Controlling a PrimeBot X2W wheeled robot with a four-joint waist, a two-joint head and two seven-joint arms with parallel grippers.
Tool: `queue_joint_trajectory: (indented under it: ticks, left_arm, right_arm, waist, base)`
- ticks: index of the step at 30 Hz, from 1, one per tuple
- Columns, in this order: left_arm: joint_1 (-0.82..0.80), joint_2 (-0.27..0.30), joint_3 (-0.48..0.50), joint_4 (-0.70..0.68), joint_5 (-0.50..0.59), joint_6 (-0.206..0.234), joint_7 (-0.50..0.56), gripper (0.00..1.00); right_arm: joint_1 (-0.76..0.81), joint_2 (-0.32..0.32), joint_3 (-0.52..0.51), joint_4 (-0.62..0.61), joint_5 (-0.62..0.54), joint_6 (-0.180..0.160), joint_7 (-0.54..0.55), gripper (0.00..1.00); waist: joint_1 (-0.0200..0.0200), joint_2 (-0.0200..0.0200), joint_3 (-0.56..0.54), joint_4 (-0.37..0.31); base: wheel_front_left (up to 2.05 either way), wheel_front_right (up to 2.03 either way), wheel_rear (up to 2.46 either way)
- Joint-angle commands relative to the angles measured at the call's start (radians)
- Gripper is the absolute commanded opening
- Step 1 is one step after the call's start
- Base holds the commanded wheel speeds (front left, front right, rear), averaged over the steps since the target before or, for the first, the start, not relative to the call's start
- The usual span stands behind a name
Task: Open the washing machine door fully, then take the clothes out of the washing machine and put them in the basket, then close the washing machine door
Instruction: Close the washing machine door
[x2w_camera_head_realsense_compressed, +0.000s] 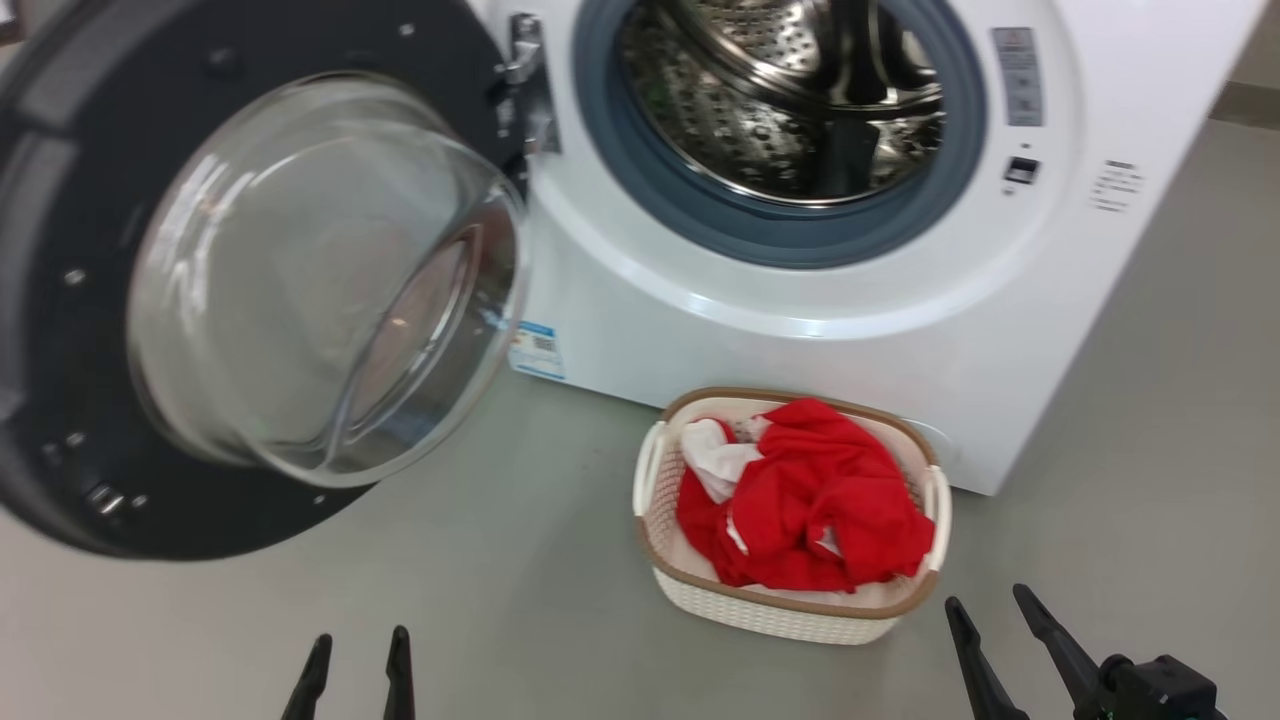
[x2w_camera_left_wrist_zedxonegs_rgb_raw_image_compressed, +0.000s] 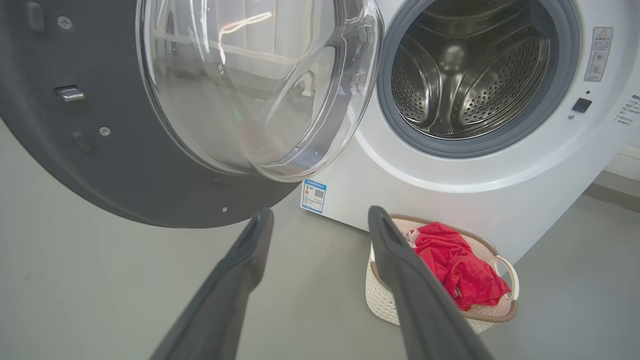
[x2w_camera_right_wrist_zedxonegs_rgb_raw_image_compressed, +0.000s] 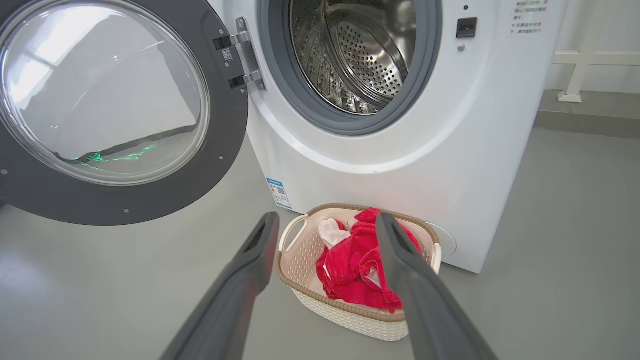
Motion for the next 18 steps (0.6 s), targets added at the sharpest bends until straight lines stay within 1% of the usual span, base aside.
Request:
queue_joint_trajectory:
  ticks: [1, 9, 10, 18]
  left_arm:
    - [-0.004, 0.009, 0.026, -0.023, -0.009, 0.012, -0.005, 1.00]
    - [0.016, 0.009, 0.021, -0.035, -0.031, 0.031, -0.005, 1.00]
    - [0.022, 0.009, 0.023, -0.043, -0.039, 0.039, -0.005, 1.00]
    - [0.035, 0.009, 0.024, -0.074, -0.067, 0.065, -0.005, 1.00]
  right_arm:
    - [-0.049, -0.018, 0.029, -0.020, 0.000, 0.007, -0.006, 1.00]
    - [-0.052, -0.015, 0.050, -0.015, -0.001, 0.007, -0.006, 1.00]
    - [-0.056, -0.015, 0.060, -0.014, -0.001, 0.007, -0.006, 1.00]
    - [-0.086, -0.023, 0.090, -0.003, 0.004, 0.007, -0.006, 1.00]
  waist:
    - [0.0000, -0.0001, -0.001, 0.065]
    - [0.0000, -0.0001, -0.011, 0.132]
    - [0.0000, -0.0001, -0.009, 0.139]
    - [0.0000, -0.0001, 0.005, 0.147]
  base:
    - [0.00, 0.00, 0.00]
    - [0.00, 0.00, 0.00]
    - [0.00, 0.00, 0.00]
    - [0.00, 0.00, 0.00]
